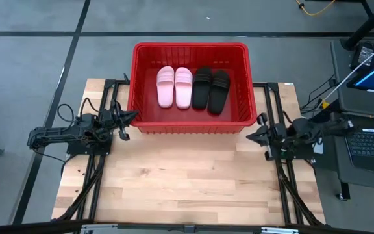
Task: Pick and place slides into bin
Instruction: Return to Home Position
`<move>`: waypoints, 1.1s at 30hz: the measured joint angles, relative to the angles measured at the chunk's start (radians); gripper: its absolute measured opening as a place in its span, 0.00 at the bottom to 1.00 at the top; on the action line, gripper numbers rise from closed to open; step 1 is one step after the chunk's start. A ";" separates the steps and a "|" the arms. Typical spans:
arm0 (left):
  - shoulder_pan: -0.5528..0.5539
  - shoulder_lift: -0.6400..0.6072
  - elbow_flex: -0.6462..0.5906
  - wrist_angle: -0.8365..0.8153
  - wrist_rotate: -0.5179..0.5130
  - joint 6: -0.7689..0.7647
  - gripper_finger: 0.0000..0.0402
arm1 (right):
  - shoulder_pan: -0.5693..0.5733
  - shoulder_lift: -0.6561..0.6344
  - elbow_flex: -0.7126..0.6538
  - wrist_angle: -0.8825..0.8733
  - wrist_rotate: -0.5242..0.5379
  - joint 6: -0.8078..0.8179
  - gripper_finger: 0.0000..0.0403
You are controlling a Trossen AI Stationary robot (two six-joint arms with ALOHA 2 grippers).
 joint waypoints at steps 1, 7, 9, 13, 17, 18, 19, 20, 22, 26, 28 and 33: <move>0.000 0.000 0.000 0.000 0.000 0.000 0.02 | -0.007 -0.037 -0.019 0.001 0.001 -0.001 0.02; 0.000 0.000 0.000 0.000 0.000 0.000 0.01 | -0.019 -0.159 -0.089 0.016 -0.011 0.036 0.02; 0.000 0.000 0.000 0.001 0.000 0.000 0.01 | -0.019 -0.156 -0.097 0.005 -0.049 0.050 0.02; 0.000 0.000 0.000 0.001 0.000 0.000 0.02 | -0.019 -0.159 -0.125 -0.004 -0.172 0.045 0.02; 0.000 0.000 0.000 0.002 0.000 0.000 0.02 | -0.018 -0.159 -0.160 -0.009 -0.279 0.070 0.02; 0.000 0.000 0.000 0.001 0.000 0.000 0.02 | -0.018 -0.155 -0.161 -0.026 -0.281 0.064 0.02; 0.000 0.000 0.000 0.001 0.000 0.000 0.01 | -0.018 -0.151 -0.161 -0.033 -0.279 0.045 0.02; 0.000 0.000 0.000 0.002 0.000 0.000 0.01 | -0.018 -0.147 -0.161 -0.038 -0.279 0.018 0.02; 0.000 0.000 0.000 0.002 0.000 0.000 0.01 | -0.018 -0.143 -0.161 -0.040 -0.279 -0.037 0.02; 0.000 0.000 0.000 0.002 0.000 0.000 0.02 | -0.018 -0.143 -0.161 -0.040 -0.279 -0.072 0.02; 0.000 0.000 0.000 0.002 0.001 0.000 0.02 | -0.018 -0.143 -0.161 -0.044 -0.279 -0.072 0.02; 0.000 0.000 0.000 0.002 0.000 0.000 0.01 | -0.018 -0.143 -0.161 -0.051 -0.279 -0.072 0.02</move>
